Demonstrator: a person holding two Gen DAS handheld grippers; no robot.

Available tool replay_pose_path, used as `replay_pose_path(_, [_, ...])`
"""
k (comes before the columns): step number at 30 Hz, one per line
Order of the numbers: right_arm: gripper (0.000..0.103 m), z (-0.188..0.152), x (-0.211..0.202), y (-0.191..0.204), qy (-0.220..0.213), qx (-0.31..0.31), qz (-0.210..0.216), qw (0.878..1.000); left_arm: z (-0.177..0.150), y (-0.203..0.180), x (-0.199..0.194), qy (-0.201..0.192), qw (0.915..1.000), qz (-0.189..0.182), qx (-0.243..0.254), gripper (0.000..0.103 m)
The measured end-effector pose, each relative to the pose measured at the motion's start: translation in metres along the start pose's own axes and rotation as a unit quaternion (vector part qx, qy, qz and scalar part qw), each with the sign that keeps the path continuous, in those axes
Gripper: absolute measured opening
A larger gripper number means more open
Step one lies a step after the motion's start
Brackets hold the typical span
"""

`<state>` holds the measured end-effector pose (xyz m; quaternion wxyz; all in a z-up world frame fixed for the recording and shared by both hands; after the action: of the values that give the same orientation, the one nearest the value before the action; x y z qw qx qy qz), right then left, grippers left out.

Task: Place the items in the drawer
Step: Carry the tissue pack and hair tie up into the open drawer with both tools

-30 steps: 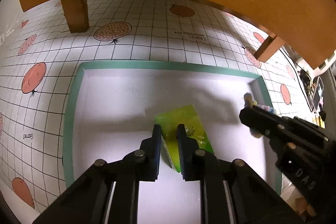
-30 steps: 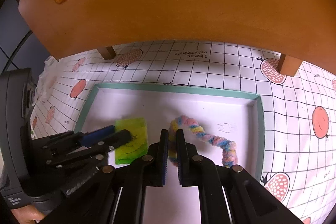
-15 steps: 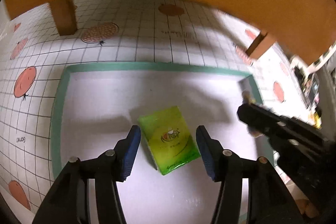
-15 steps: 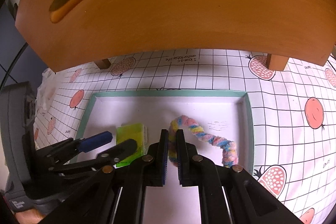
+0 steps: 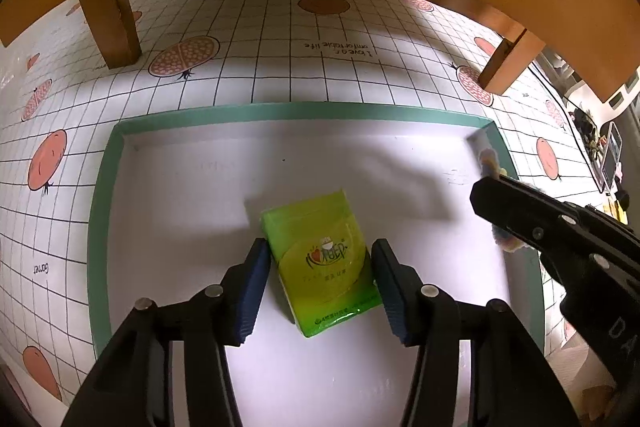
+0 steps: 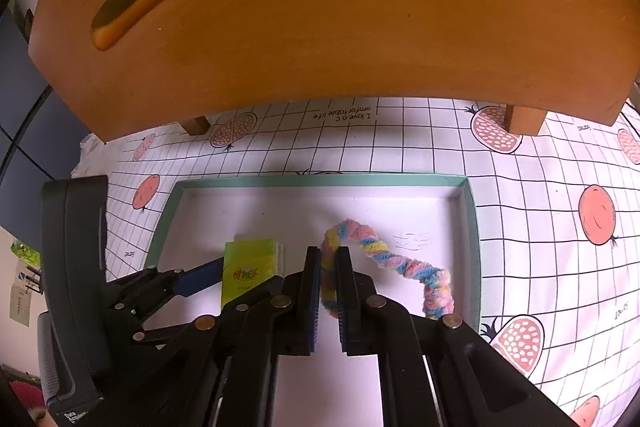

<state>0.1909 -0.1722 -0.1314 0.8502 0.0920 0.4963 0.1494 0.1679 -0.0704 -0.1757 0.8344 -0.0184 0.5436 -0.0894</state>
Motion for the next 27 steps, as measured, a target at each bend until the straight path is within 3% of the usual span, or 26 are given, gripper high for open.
replay_pose_path(7, [0.008,0.0,0.0,0.001,-0.002,0.004,-0.005,1.0,-0.002,-0.004,0.005,0.011,0.9998,0.005,0.014,0.055])
replay_pose_path(13, [0.008,0.0,-0.001,0.002,-0.004,0.002,-0.006,1.0,-0.001,-0.02,0.011,0.001,0.9957,0.06,0.071,0.054])
replay_pose_path(27, [0.008,0.001,-0.008,-0.001,-0.01,0.014,-0.003,1.0,-0.008,-0.006,-0.007,-0.006,0.9989,0.027,0.037,0.05])
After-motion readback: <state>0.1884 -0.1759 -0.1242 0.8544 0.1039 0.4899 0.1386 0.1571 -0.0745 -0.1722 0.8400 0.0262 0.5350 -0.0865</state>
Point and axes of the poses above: each gripper's, at about its wrist camera, not at the fingertips, and x roughly the way its jaws point, y to its left, z to its top, the point moved 3 cm from there along x, roughly the way its jaws point, and after that the axes turned 8 degrees about x, right-handed, at the moved point
